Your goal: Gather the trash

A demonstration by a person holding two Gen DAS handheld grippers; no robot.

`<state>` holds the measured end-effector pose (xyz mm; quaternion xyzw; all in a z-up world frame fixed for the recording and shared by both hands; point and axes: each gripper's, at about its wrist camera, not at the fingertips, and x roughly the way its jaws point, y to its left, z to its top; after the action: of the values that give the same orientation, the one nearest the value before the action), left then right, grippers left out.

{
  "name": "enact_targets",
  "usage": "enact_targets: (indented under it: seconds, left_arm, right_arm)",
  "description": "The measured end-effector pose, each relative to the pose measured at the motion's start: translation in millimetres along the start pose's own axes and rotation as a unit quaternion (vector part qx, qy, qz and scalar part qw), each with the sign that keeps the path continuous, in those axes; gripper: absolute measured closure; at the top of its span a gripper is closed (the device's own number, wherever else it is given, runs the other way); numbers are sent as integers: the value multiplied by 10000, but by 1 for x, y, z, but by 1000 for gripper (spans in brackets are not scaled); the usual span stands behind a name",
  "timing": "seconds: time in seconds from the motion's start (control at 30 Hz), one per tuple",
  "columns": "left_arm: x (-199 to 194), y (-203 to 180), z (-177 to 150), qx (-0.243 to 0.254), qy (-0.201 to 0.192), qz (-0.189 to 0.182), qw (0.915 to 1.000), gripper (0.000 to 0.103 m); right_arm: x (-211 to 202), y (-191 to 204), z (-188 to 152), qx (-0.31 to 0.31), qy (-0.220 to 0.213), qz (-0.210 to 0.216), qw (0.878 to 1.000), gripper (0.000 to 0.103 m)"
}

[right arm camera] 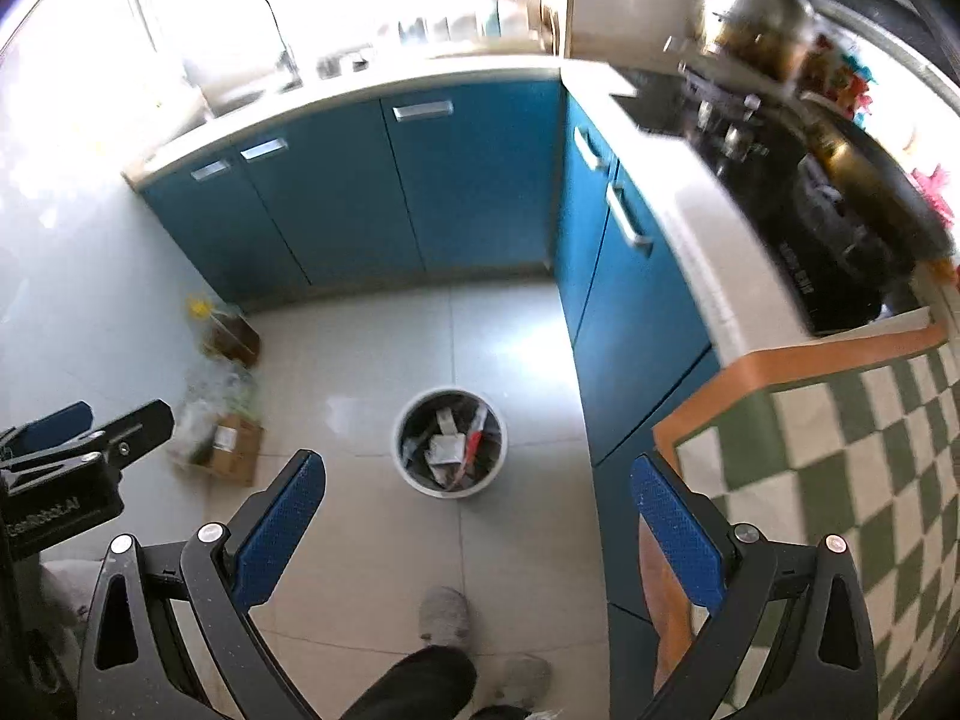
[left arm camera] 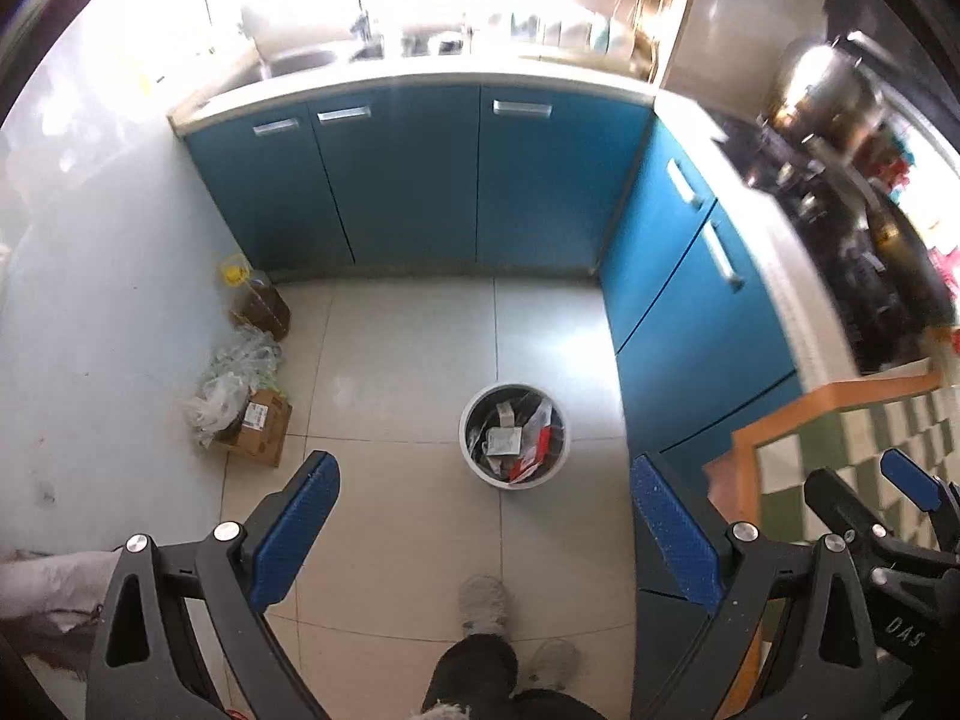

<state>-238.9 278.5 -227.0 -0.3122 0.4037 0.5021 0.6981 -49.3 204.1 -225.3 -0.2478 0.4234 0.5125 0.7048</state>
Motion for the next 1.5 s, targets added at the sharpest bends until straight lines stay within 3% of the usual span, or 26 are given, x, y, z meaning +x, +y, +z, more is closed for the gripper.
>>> enact_targets:
  seconds: [0.3,0.57,0.9,1.5]
  left_arm:
    - [-104,-5,-47,-281,-270,-151,9991,3]
    - [-148,-14,-67,-383,-258,-602,9971,0]
    - [-163,-13,-72,-166,-240,-717,9970,0]
    - [-155,-3,-72,-113,-100,-868,9961,0]
  right_arm:
    - [-125,-17,-29,-133,-333,618,9974,0]
    - [-171,-22,-49,-262,-235,1040,9940,0]
    - [-181,-14,-56,-316,68,1329,9906,0]
    - [-166,-8,-50,-278,248,1427,9891,0]
